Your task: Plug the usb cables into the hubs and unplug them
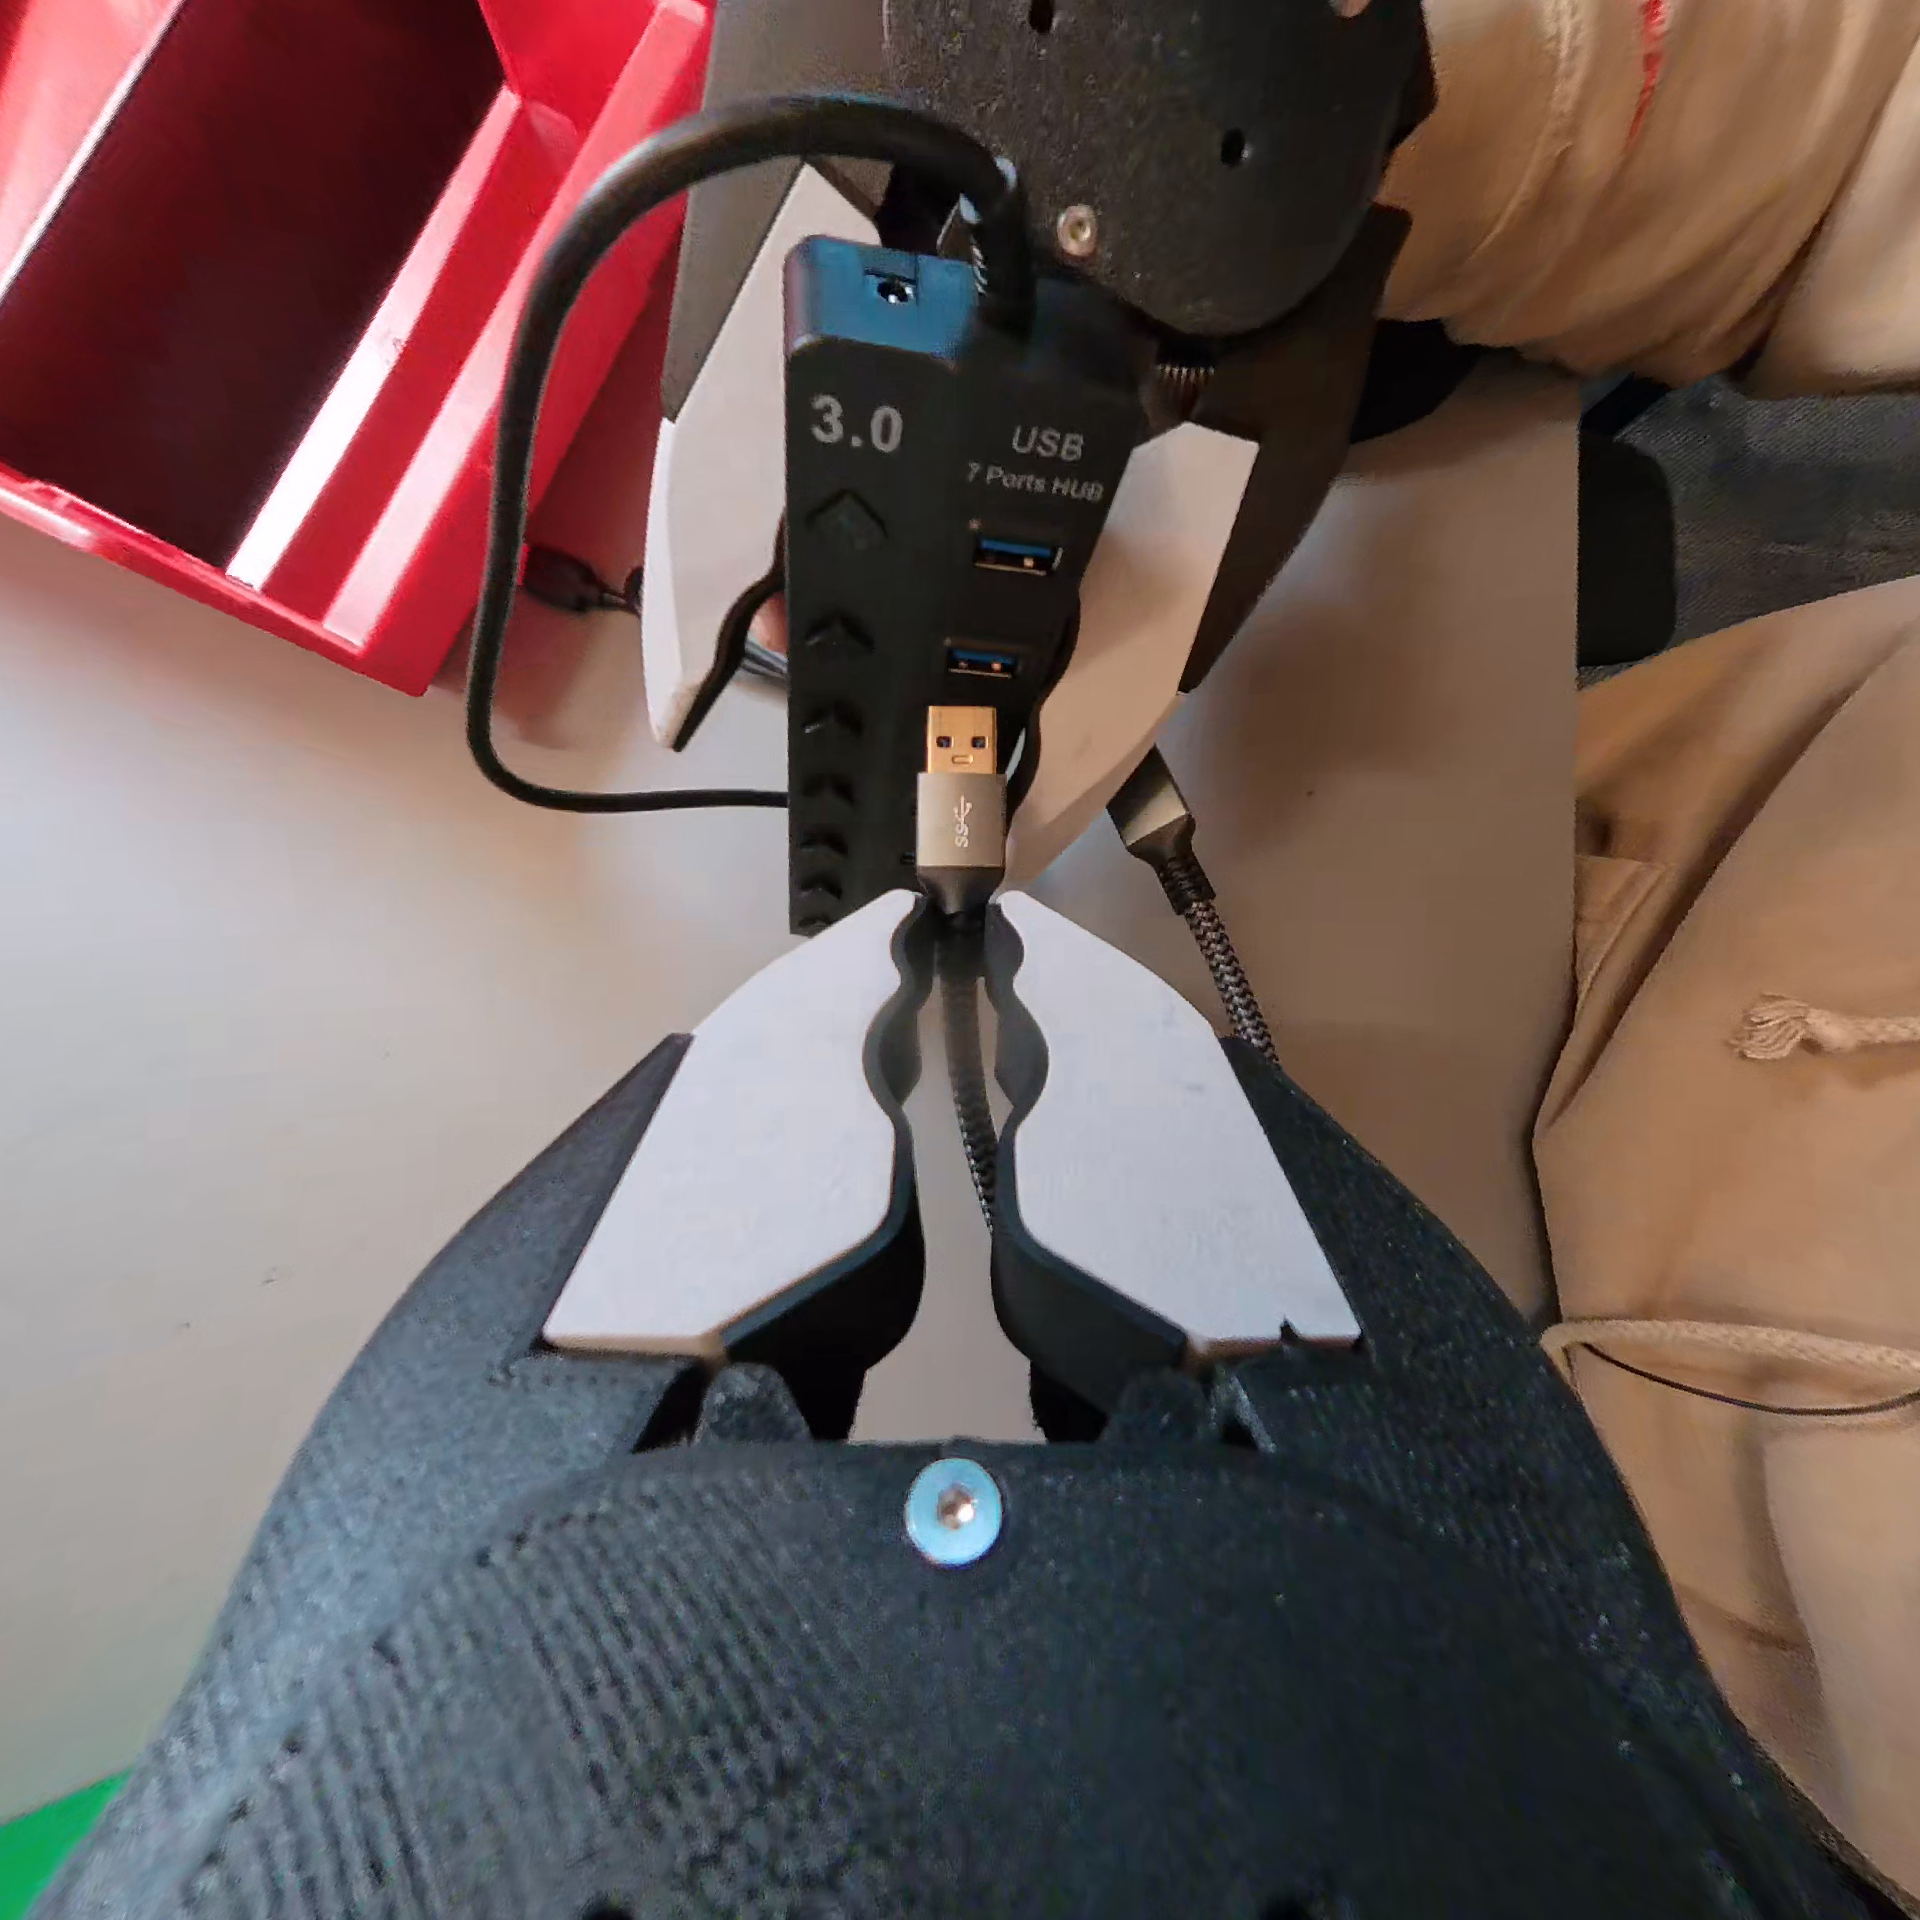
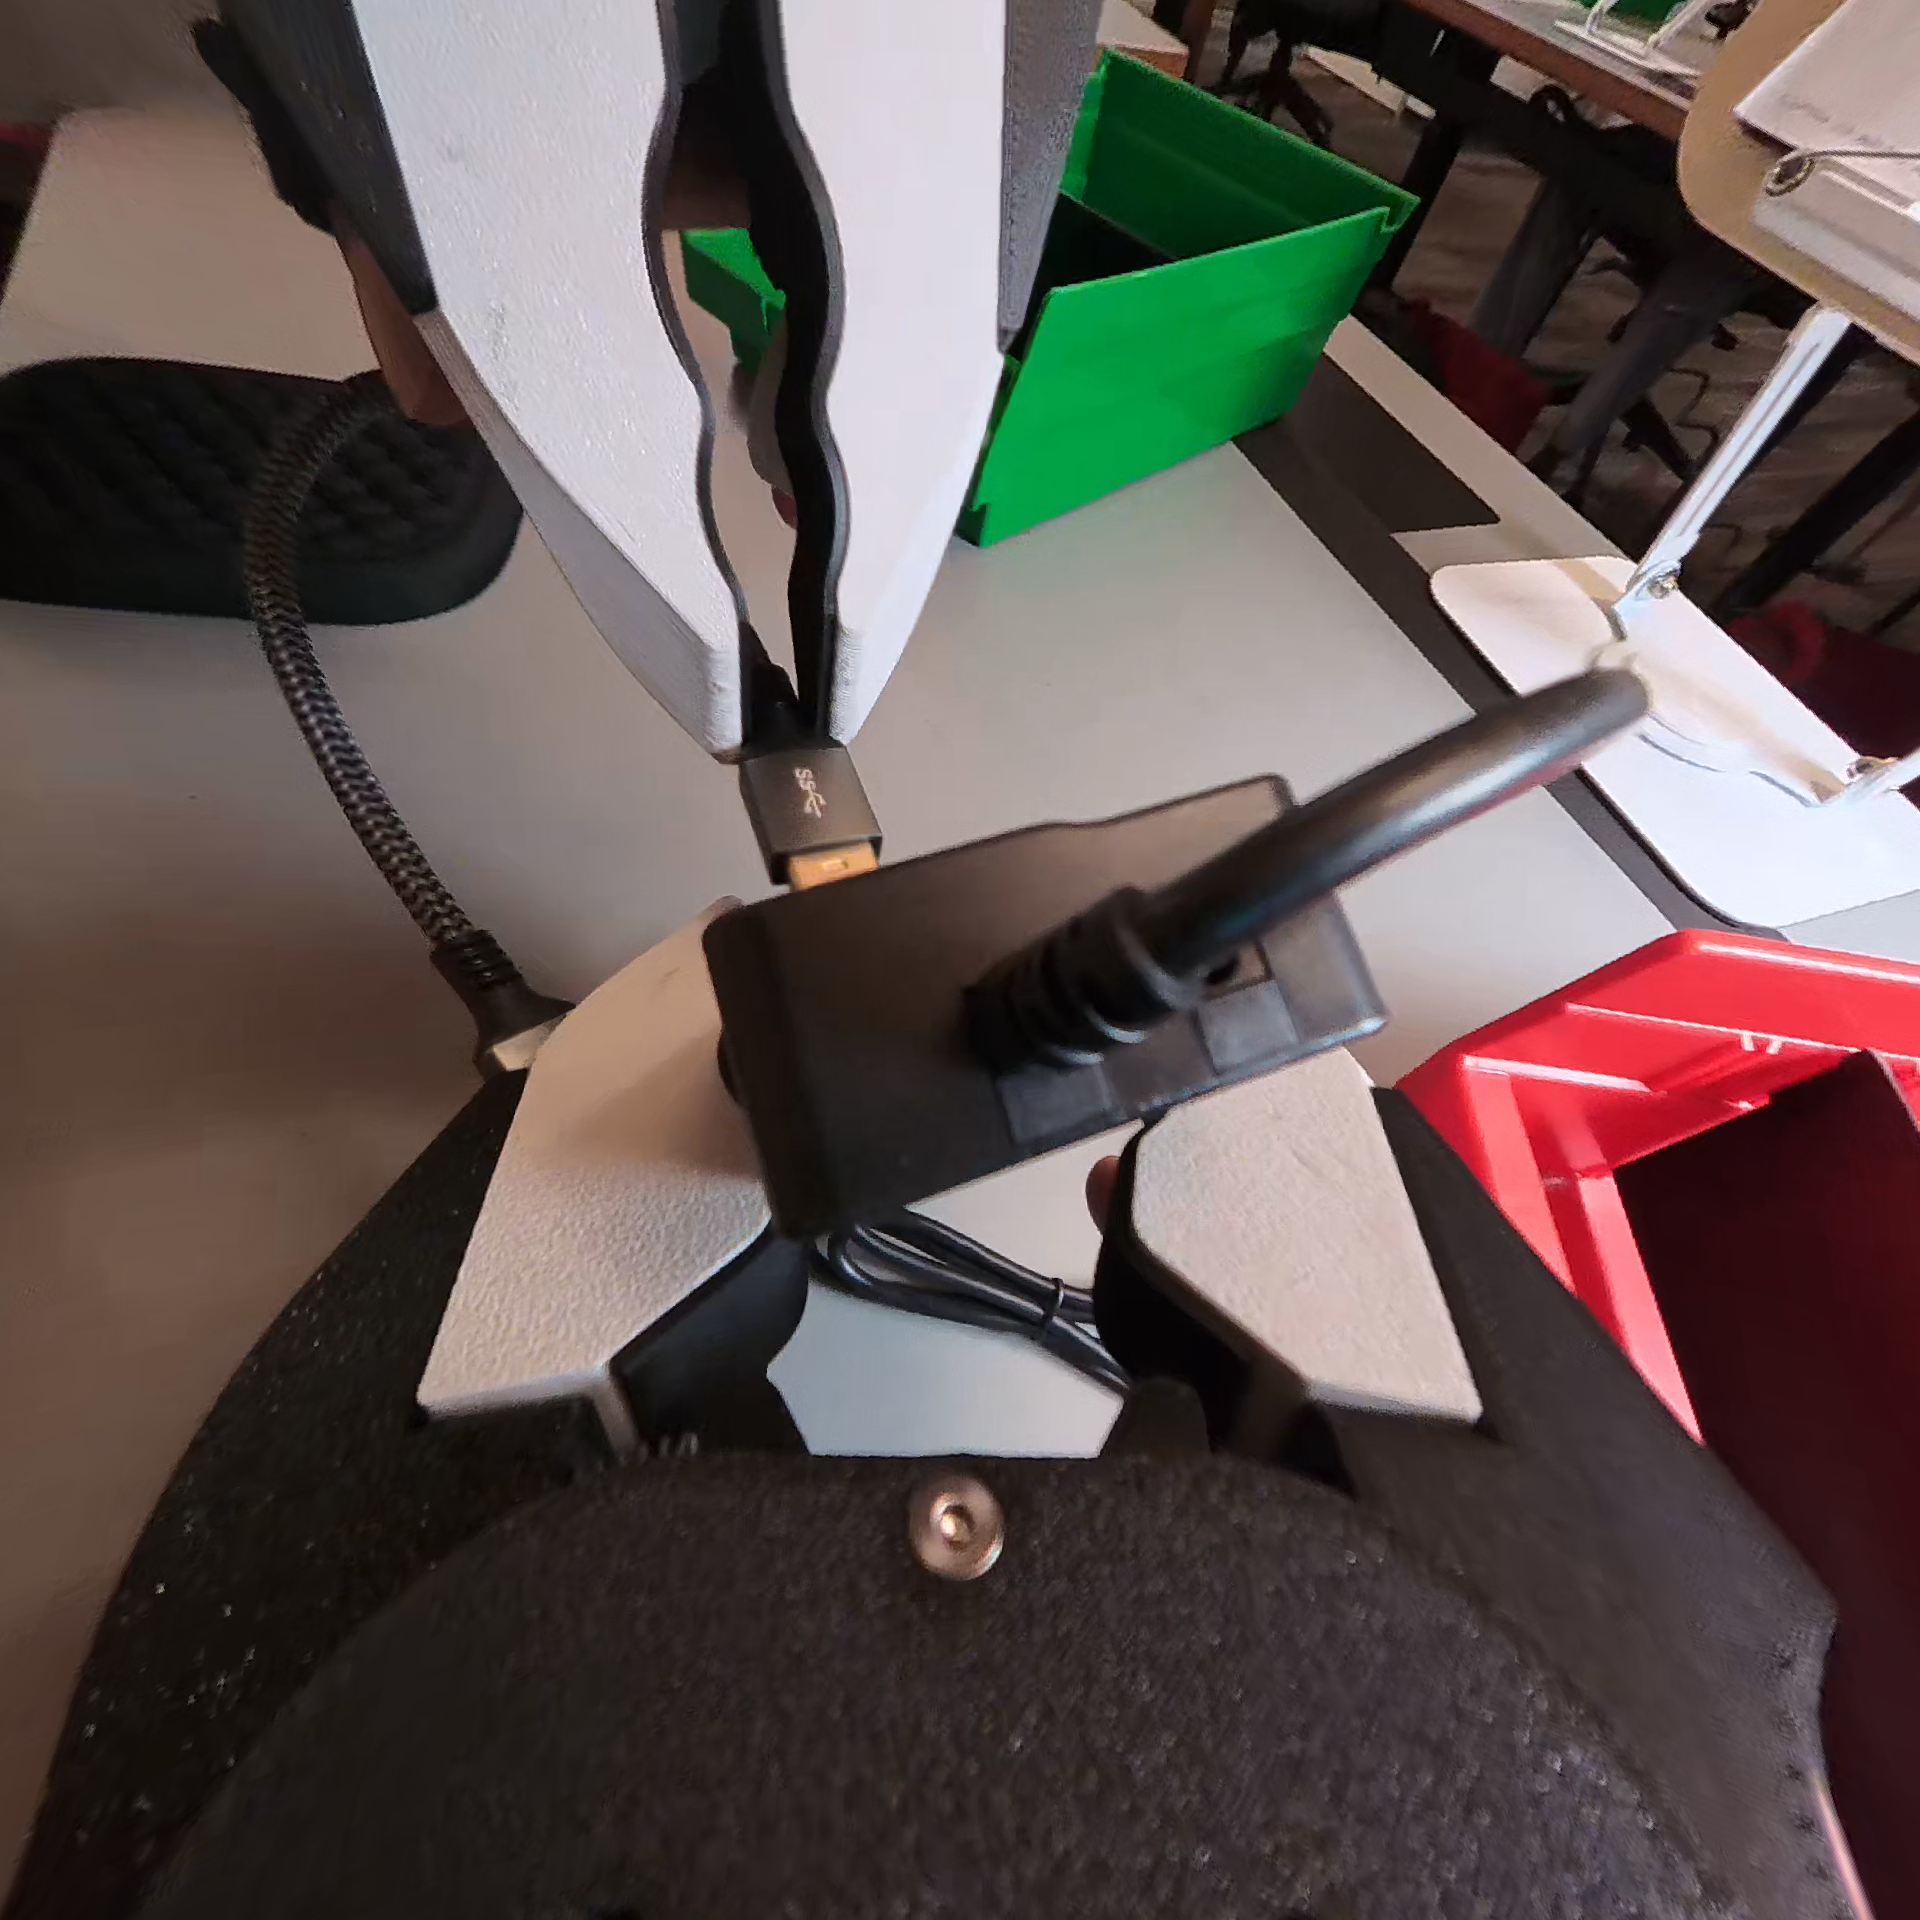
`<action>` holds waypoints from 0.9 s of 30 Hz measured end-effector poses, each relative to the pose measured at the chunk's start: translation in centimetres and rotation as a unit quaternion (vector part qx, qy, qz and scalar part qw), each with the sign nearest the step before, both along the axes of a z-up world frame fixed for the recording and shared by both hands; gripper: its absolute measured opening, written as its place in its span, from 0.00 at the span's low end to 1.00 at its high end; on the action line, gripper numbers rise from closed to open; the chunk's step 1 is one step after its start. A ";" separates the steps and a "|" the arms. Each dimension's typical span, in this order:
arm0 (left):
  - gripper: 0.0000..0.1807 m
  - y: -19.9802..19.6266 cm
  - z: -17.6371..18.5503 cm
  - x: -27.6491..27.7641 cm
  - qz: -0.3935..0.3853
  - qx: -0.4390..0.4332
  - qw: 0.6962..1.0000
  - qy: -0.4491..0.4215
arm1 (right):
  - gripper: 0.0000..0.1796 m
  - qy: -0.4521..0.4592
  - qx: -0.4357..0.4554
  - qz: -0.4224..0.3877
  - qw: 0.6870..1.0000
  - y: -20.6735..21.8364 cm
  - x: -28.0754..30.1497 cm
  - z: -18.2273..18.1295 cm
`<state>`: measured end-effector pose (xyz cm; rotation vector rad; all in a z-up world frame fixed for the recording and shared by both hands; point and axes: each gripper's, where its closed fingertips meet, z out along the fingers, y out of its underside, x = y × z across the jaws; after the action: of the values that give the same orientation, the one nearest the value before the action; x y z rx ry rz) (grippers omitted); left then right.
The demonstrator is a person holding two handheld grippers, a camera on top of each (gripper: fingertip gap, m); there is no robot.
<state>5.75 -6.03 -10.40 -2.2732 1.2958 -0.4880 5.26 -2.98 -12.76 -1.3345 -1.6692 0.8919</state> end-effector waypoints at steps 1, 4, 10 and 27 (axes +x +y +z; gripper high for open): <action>0.05 0.0 -0.1 0.0 -0.002 -0.003 1.000 0.003 | 0.38 -0.002 0.004 -0.002 1.000 0.0 0.0 -0.1; 0.05 0.0 -0.3 0.0 -0.004 -0.007 1.000 0.014 | 0.38 -0.005 0.008 -0.004 1.000 0.0 0.0 -0.1; 0.05 -0.2 -1.1 -0.2 -0.008 -0.013 0.999 0.036 | 0.38 -0.011 0.021 -0.008 1.000 0.0 -0.1 -0.4; 0.05 -0.2 -1.5 -0.7 -0.033 0.032 0.995 0.086 | 0.38 -0.011 0.027 -0.017 0.999 0.0 -0.2 -0.3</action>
<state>5.05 -6.23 -11.89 -2.2656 1.4509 -0.2730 5.03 -2.94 -13.05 -1.3366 -1.6700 0.8108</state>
